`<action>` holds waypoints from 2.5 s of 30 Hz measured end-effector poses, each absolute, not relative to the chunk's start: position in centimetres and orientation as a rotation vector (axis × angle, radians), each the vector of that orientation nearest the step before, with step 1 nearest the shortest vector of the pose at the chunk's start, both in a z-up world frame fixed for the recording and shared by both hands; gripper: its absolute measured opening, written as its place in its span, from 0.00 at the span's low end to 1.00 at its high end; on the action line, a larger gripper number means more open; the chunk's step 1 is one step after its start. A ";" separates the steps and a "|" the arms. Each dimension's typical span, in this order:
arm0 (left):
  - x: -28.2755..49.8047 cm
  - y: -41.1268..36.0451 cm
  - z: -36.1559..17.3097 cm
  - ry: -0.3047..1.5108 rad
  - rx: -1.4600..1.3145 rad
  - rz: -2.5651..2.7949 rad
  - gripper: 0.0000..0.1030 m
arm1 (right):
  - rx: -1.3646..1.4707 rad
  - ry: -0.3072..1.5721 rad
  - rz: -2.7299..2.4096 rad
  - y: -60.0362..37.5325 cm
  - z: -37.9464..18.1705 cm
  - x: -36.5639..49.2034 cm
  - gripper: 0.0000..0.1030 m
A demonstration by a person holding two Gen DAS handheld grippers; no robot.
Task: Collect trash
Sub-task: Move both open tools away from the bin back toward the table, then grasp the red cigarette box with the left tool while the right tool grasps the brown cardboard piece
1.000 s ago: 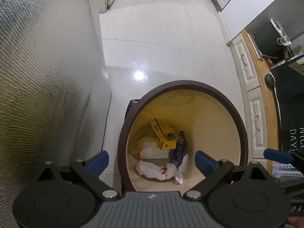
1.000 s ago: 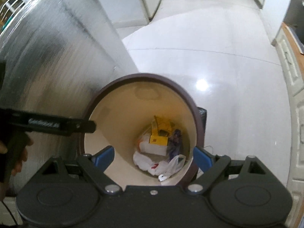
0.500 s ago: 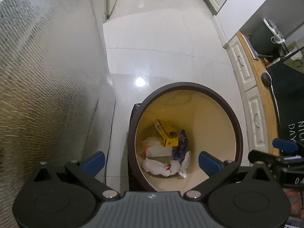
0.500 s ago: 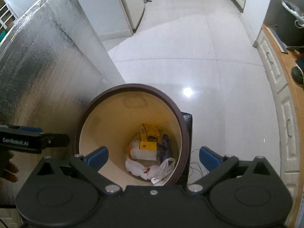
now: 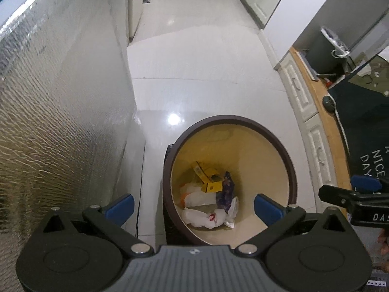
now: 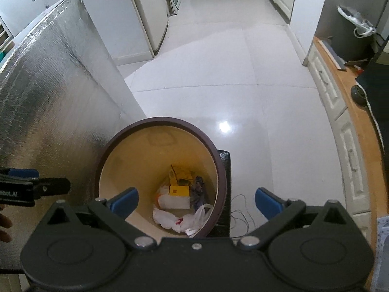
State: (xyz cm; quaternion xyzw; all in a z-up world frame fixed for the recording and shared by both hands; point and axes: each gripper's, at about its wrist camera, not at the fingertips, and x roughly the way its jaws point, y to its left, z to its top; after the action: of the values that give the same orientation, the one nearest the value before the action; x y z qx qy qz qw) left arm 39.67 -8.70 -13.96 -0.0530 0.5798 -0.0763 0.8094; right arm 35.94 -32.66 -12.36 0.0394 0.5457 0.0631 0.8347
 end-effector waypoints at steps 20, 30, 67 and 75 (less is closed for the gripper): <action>38.0 -6.7 3.0 0.998 -0.133 -0.163 1.00 | 0.044 0.957 0.123 -32.3 3.4 34.3 1.00; 35.2 0.7 12.0 0.846 -0.157 -0.031 1.00 | -0.012 0.818 0.239 -27.3 11.7 36.3 1.00; 30.7 27.5 7.1 0.734 -0.321 0.234 0.95 | -0.978 0.331 0.935 12.6 6.3 39.8 1.00; 33.6 28.0 3.8 0.791 -0.282 0.236 0.92 | -1.228 0.307 1.013 15.8 2.0 42.7 1.00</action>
State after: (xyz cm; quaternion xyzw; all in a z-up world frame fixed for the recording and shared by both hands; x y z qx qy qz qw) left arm 33.56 28.04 3.79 -0.1368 0.3829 0.1143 0.9064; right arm 42.66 15.78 2.02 -0.5488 0.1374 0.4529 0.6891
